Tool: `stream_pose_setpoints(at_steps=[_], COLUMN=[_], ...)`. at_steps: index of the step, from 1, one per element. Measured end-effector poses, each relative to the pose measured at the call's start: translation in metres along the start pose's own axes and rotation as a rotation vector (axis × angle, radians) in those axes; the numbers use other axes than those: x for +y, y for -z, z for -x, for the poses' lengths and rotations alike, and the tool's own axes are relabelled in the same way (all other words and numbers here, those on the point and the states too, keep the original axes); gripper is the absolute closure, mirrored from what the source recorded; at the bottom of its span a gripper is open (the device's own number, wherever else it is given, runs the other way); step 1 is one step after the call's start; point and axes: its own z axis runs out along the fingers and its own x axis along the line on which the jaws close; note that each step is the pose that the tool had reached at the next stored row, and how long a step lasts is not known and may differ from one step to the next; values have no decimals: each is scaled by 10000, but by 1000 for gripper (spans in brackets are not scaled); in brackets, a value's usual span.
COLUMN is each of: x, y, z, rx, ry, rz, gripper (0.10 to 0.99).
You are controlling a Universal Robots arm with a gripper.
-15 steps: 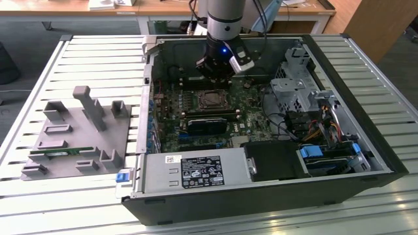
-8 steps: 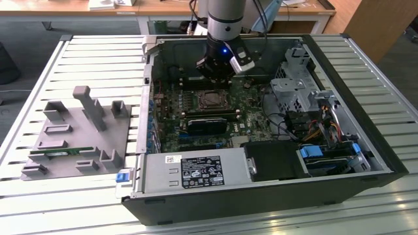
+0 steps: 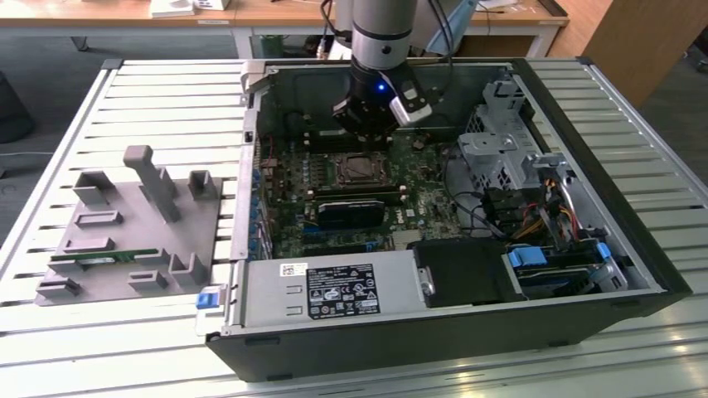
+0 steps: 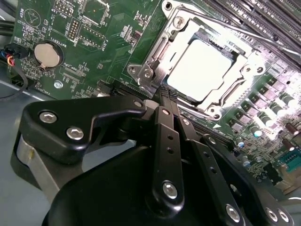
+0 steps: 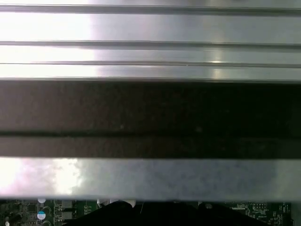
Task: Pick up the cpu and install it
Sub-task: 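Install the second cpu locking lever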
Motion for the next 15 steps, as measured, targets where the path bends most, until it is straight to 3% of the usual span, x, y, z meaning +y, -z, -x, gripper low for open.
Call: stream_pose_setpoints(at_steps=[11,15], x=[-33,-30], y=[5,89], z=[0,1], rx=[1,0], ry=[-2,0], rz=[-2,0], gripper=[980,980])
